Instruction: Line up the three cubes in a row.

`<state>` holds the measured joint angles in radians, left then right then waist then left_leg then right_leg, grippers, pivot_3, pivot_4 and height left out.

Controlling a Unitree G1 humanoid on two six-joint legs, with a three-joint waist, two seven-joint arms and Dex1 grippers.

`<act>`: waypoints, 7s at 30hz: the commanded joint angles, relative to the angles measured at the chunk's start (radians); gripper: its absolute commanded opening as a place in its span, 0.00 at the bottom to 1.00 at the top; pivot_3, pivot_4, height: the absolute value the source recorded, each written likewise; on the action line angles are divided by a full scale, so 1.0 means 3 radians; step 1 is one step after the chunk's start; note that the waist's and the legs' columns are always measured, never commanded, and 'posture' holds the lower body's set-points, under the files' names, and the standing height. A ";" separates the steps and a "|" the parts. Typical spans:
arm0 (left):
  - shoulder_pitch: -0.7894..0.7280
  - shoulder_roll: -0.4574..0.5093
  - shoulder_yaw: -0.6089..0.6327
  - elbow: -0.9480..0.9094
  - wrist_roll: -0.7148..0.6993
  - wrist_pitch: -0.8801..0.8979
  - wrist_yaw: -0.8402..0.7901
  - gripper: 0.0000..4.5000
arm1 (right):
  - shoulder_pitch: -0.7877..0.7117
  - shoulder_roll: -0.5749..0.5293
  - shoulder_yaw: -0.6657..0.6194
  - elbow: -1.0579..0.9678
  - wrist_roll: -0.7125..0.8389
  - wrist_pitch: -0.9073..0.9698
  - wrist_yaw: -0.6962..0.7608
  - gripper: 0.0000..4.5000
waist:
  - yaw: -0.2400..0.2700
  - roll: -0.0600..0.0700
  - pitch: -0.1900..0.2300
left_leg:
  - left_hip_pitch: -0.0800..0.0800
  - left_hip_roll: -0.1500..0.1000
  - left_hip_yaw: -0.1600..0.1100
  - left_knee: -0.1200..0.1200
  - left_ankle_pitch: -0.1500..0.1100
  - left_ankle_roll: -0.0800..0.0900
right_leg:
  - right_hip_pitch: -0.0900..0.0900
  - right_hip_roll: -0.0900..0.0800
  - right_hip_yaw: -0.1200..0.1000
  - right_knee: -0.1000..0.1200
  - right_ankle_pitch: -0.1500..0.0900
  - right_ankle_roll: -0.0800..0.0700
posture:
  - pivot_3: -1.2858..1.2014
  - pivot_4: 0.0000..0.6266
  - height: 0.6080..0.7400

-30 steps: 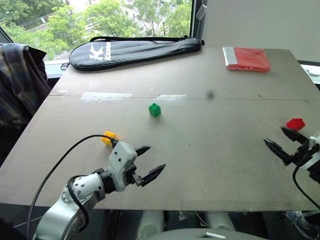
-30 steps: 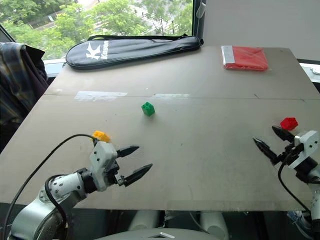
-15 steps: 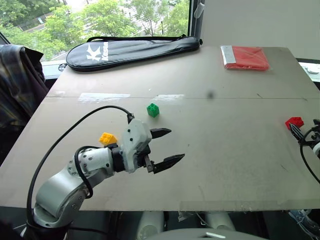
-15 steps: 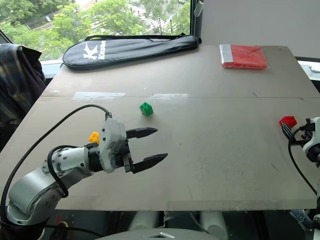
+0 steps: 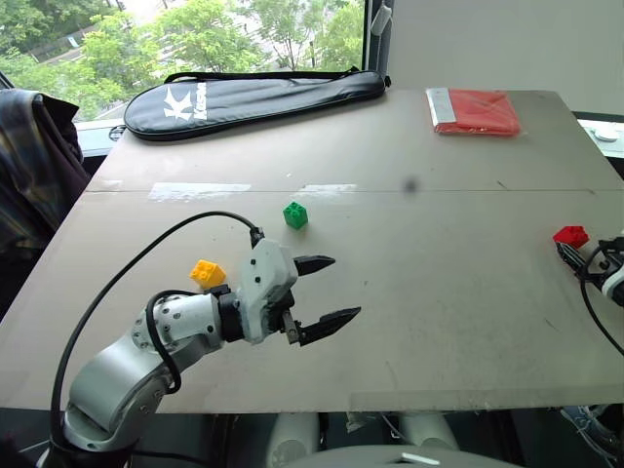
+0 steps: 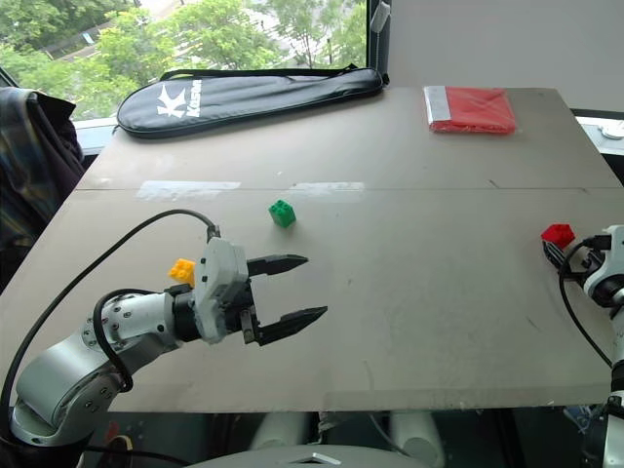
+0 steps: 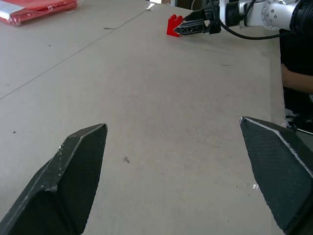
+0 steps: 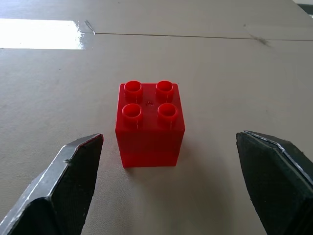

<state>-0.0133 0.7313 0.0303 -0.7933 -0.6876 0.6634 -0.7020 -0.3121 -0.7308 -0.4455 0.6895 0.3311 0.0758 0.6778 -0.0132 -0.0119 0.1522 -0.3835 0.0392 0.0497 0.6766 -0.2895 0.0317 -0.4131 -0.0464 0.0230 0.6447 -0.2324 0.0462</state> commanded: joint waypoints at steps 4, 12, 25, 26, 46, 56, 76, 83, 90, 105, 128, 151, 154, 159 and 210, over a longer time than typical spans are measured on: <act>0.0004 0.0001 0.0032 -0.0039 0.0031 -0.0095 0.0004 1.00 | -0.0161 -0.0113 0.0016 0.0196 -0.0002 -0.0255 0.0285 0.60 | 0.0000 0.0000 0.0000 | 0.0000 0.0000 0.0000 0.0000 0.0000 0.0000 | 0.0000 0.0000 -0.0001 0.0000 0.0003 0.0004 | 0.52 0.24 0.76; -0.0013 0.0006 0.0024 -0.0088 0.0014 -0.0042 0.0070 1.00 | -0.0190 -0.0097 0.0041 0.0271 -0.0027 -0.0414 0.0395 0.27 | -0.0001 0.0000 0.0000 | 0.0000 0.0000 -0.0001 0.0000 0.0000 0.0000 | 0.0000 0.0000 0.0000 0.0000 0.0007 0.0011 | 0.52 0.24 0.76; -0.0062 0.0052 -0.0034 0.0022 0.0055 0.0000 0.0035 1.00 | 0.1486 0.1169 0.0624 -0.3393 0.0177 0.0639 -0.0773 0.27 | 0.0005 0.0009 0.0007 | 0.0002 0.0003 -0.0010 0.0000 0.0003 -0.0006 | -0.0001 0.0000 -0.0007 0.0015 0.0003 0.0017 | 0.52 0.24 0.76; -0.0075 0.0068 -0.0042 0.0052 0.0067 -0.0007 0.0001 1.00 | 0.1572 0.1263 0.0735 -0.3594 0.0116 0.0716 -0.0894 0.27 | 0.0006 0.0011 0.0008 | 0.0003 0.0004 -0.0011 0.0000 0.0004 -0.0008 | -0.0001 0.0000 -0.0009 0.0017 0.0000 0.0013 | 0.52 0.24 0.76; -0.0226 0.0223 -0.0061 0.0308 0.0140 -0.0088 -0.0414 1.00 | 0.1989 0.2007 0.1654 -0.4379 -0.0515 0.1338 -0.1882 0.27 | 0.0006 -0.0007 0.0019 | -0.0007 0.0004 -0.0011 0.0020 0.0007 -0.0013 | -0.0016 -0.0003 -0.0006 0.0039 -0.0012 0.0014 | 0.52 0.24 0.76; -0.0235 0.0230 -0.0076 0.0462 0.0229 -0.0218 -0.0567 1.00 | 0.2004 0.2063 0.1659 -0.4375 -0.0510 0.1349 -0.1898 0.99 | 0.0004 -0.0010 0.0021 | -0.0013 0.0004 -0.0011 0.0020 0.0007 -0.0013 | -0.0023 -0.0003 -0.0006 0.0040 -0.0012 0.0014 | 0.52 0.24 0.76; -0.0150 -0.0872 -0.0162 0.1254 0.1737 -0.0831 0.1168 1.00 | 0.2073 0.1047 0.0876 -0.4094 0.0590 0.0387 -0.0063 0.99 | 0.0022 -0.0028 0.0022 | -0.0039 0.0000 -0.0015 0.0035 0.0008 -0.0011 | -0.0046 -0.0001 -0.0009 0.0052 -0.0004 0.0005 | 0.52 0.24 0.76; -0.0820 -0.1113 -0.0245 0.2207 0.2023 -0.1198 0.1272 1.00 | 0.1873 0.1008 0.0912 -0.3971 0.0589 0.0364 -0.0012 0.99 | 0.0027 -0.0029 0.0021 | -0.0042 -0.0001 -0.0012 0.0037 0.0008 -0.0011 | -0.0045 0.0001 -0.0016 0.0055 0.0005 0.0016 | 0.52 0.24 0.76; -0.1301 -0.1204 -0.0265 0.3161 0.2092 -0.1577 0.1134 1.00 | 0.1885 0.1103 0.0987 -0.4083 0.0660 0.0366 -0.0031 0.99 | 0.0034 -0.0029 0.0022 | -0.0047 -0.0002 -0.0012 0.0036 0.0008 -0.0011 | -0.0046 0.0000 -0.0021 0.0053 0.0005 0.0017 | 0.52 0.24 0.76; -0.1557 -0.1298 -0.0181 0.3929 0.2046 -0.2245 0.0737 0.28 | 0.1953 0.1076 0.0948 -0.4133 0.0701 0.0321 -0.0024 1.00 | 0.0080 -0.0030 0.0021 | -0.0047 -0.0002 -0.0010 0.0039 0.0008 -0.0011 | -0.0045 -0.0001 -0.0021 0.0056 0.0005 0.0018 | 0.52 0.24 0.76; -0.2145 -0.0985 -0.1060 0.3513 0.1561 -0.2133 -0.1692 0.29 | 0.2162 0.0596 0.0478 -0.3601 0.1204 -0.0222 0.1414 1.00 | 0.0091 -0.0029 0.0022 | -0.0038 -0.0003 -0.0013 0.0047 0.0008 -0.0011 | -0.0031 0.0003 -0.0023 0.0056 0.0005 0.0017 | 0.52 0.24 0.76; -0.2114 -0.1668 -0.1475 0.4017 0.2059 -0.2352 -0.1607 0.29 | 0.2415 0.0675 0.0419 -0.3738 0.1126 -0.0361 0.1167 1.00 | 0.0089 -0.0030 0.0022 | -0.0040 -0.0002 -0.0016 0.0051 0.0008 -0.0011 | -0.0030 0.0003 -0.0023 0.0055 0.0005 0.0017 | 0.52 0.24 0.76; -0.2167 -0.1751 -0.1455 0.4153 0.2103 -0.2366 -0.1538 0.29 | 0.2392 0.0683 0.0441 -0.3727 0.1113 -0.0369 0.1160 1.00 | 0.0090 -0.0030 0.0022 | -0.0041 -0.0002 -0.0016 0.0051 0.0008 -0.0011 | -0.0030 0.0003 -0.0023 0.0055 0.0005 0.0017 | 0.52 0.24 0.76; -0.2192 -0.1792 -0.1451 0.4317 0.2172 -0.2436 -0.1510 0.29 | 0.2358 0.0692 0.0452 -0.3715 0.1104 -0.0370 0.1144 1.00 | 0.0090 -0.0030 0.0022 | -0.0041 -0.0003 -0.0016 0.0051 0.0008 -0.0011 | -0.0030 0.0003 -0.0023 0.0055 0.0005 0.0017 | 0.52 0.24 0.76; 0.1058 -0.1652 0.0951 0.0317 0.1399 -0.1278 0.1179 0.99 | 0.1436 0.0362 0.0838 -0.3497 0.1445 0.0220 0.1750 1.00 | 0.0092 -0.0031 0.0025 | -0.0003 0.0000 -0.0035 0.0057 0.0008 -0.0011 | 0.0008 -0.0003 -0.0023 0.0056 -0.0006 0.0006 | 0.52 0.24 0.76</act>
<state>0.3048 0.2452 0.3008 -0.6828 -0.2971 0.3397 -0.3906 0.1319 -0.6177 -0.1925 -0.3516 0.7496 0.1435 1.1832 0.0145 -0.0212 0.1597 -0.3841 0.0391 0.0396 0.6937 -0.2873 0.0283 -0.4107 -0.0474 0.0165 0.6615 -0.2348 0.0493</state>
